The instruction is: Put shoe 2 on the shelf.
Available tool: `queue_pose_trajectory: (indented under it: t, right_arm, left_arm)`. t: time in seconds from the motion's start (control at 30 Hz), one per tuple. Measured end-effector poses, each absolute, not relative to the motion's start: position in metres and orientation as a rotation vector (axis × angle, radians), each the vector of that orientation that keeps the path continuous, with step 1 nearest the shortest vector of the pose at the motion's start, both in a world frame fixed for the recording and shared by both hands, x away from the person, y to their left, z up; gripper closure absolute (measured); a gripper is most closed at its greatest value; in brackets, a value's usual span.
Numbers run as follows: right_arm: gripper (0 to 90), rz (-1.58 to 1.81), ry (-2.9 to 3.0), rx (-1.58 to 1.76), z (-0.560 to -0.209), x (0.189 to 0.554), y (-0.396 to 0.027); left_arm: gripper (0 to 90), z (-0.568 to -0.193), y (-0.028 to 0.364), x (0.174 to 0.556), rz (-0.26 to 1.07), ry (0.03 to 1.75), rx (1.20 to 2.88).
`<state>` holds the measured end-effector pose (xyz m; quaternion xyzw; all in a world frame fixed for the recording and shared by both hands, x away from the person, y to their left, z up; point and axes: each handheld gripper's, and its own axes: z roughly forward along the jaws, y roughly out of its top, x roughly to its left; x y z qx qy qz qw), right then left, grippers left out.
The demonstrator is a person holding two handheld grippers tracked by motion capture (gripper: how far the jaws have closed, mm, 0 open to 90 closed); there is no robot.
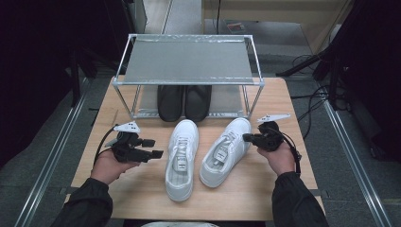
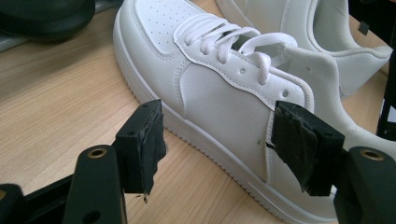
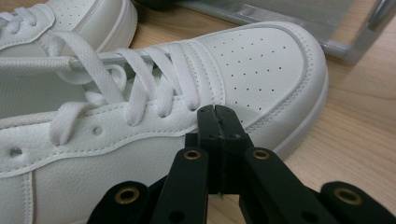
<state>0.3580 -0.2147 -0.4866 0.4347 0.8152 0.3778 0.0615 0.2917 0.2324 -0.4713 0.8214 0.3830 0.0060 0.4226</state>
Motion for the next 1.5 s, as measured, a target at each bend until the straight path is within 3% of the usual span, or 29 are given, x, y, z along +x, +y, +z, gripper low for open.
queue_pose_trajectory:
  t: [1.17,1.37,1.43,1.5]
  right_arm:
    - [90.0,1.197,2.605,1.155,-0.489,0.365,-0.161]
    - [90.0,1.187,2.611,1.128,-0.489,0.365,-0.16]
    - [90.0,1.194,2.611,1.138,-0.489,0.366,-0.16]
    - [90.0,1.198,2.61,1.143,-0.489,0.366,-0.16]
  left_arm:
    - [36.3,-0.479,0.228,0.287,0.027,0.929,2.062]
    - [45.3,-0.483,0.223,0.286,0.036,0.877,2.085]
    - [55.7,-0.485,0.22,0.286,0.015,0.881,2.101]
    - [60.8,-0.487,0.217,0.287,-0.002,0.888,2.11]
